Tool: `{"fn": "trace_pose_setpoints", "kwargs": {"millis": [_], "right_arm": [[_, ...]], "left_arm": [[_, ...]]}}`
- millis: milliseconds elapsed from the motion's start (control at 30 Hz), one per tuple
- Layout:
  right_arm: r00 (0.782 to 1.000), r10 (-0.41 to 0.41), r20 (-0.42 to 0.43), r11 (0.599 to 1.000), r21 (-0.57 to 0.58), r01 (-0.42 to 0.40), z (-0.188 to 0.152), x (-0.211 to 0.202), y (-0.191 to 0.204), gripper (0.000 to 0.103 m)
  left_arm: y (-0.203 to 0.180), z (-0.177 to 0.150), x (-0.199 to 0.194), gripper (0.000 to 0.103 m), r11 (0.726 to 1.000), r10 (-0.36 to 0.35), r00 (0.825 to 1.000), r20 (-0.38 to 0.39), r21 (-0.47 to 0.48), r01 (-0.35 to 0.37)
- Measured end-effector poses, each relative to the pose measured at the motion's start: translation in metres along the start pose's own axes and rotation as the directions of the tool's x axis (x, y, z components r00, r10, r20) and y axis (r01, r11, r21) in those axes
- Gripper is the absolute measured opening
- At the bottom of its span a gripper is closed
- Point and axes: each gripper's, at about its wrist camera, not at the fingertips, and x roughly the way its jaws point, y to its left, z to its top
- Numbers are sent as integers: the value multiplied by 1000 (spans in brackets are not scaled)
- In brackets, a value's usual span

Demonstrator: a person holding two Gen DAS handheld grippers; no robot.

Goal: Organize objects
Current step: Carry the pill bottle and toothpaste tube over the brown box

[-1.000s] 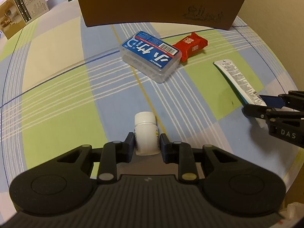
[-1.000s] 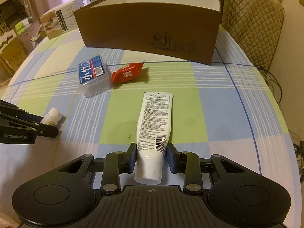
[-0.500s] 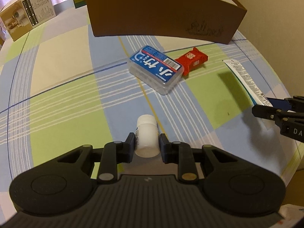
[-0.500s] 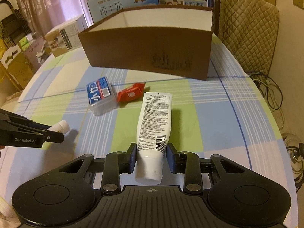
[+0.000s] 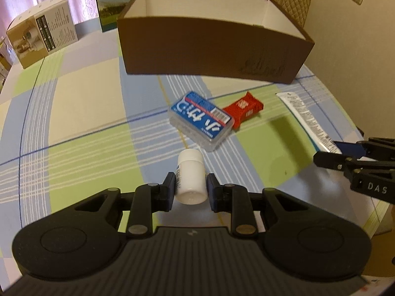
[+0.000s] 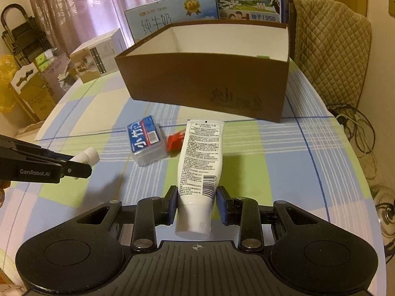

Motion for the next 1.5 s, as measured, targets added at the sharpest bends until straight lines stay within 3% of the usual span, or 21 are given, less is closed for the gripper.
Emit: {"fn": "trace_pose_setpoints", "kwargs": {"millis": [433,933,1200,1500], "right_arm": [[995,58,77,998,-30,-56,51,-7,-3,30],[983,86,161,996,-34,-81,153,17,-31,30],[986,84,147,996,23,-88,199,52,-57,30],[996,62,71,996,55,-66,222,105,-77,30]], "left_arm": [[3,46,-21,23,1000,-5,994,109,0,5],[2,145,-5,23,999,5,977,215,34,-13],[0,198,23,23,998,13,972,233,56,-27],[12,235,68,23,996,49,980,190,69,-63]]}}
